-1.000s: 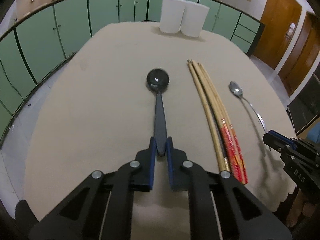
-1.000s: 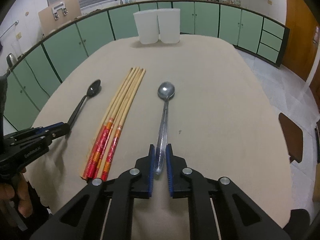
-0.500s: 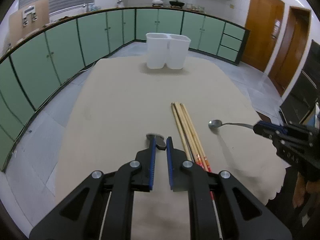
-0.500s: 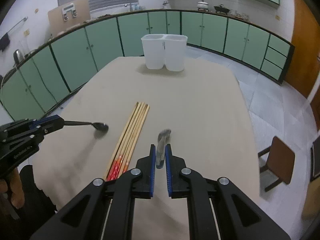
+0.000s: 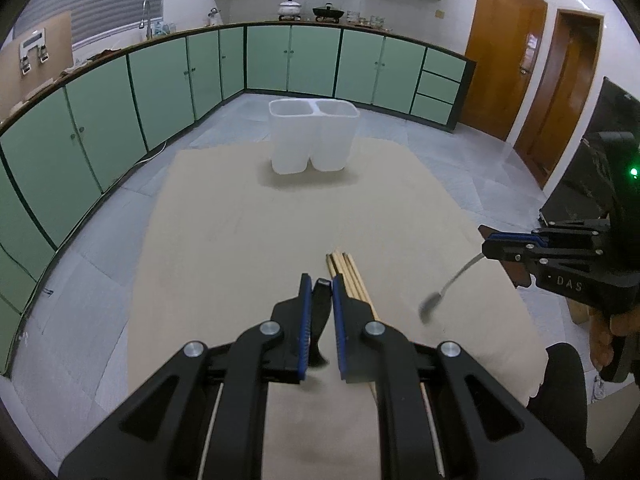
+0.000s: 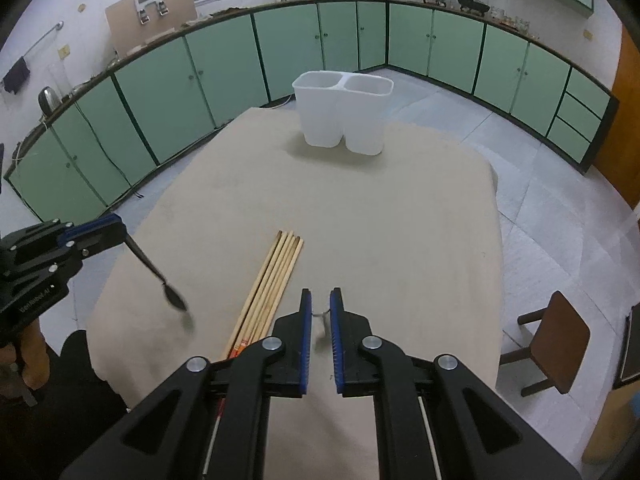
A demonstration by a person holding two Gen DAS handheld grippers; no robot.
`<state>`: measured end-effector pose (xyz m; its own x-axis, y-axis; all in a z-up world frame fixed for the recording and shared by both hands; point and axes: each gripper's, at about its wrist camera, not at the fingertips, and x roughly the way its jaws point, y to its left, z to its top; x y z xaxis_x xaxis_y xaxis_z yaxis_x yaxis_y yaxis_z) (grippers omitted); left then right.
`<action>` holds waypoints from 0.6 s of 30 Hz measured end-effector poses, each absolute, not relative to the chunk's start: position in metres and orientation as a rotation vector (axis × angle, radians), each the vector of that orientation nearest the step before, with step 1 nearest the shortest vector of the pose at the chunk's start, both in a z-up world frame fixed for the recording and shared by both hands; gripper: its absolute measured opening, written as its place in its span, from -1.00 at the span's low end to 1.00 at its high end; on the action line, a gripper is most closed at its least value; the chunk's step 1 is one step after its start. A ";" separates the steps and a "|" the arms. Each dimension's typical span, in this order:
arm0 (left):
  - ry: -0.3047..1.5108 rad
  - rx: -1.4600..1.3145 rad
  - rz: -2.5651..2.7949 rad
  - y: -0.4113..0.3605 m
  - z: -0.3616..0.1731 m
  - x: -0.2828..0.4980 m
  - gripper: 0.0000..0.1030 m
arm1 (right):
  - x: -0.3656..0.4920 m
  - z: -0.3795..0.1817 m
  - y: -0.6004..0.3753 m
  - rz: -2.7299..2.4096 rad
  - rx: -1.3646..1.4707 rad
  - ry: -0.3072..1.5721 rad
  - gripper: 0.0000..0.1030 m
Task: Organize utensils
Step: 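Lift both spoons and carry them toward the white utensil holder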
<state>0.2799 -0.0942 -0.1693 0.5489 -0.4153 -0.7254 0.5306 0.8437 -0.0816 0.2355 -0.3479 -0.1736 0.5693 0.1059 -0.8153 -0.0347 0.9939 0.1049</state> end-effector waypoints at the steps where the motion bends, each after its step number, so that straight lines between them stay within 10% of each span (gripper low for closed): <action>1: 0.813 0.156 -0.565 -0.095 -0.167 0.282 -0.81 | 0.237 -0.171 -0.348 0.087 0.075 0.965 -0.82; 18: 0.776 0.167 -0.592 -0.143 -0.103 0.386 -0.81 | 0.326 -0.106 -0.359 0.122 0.044 0.942 -0.83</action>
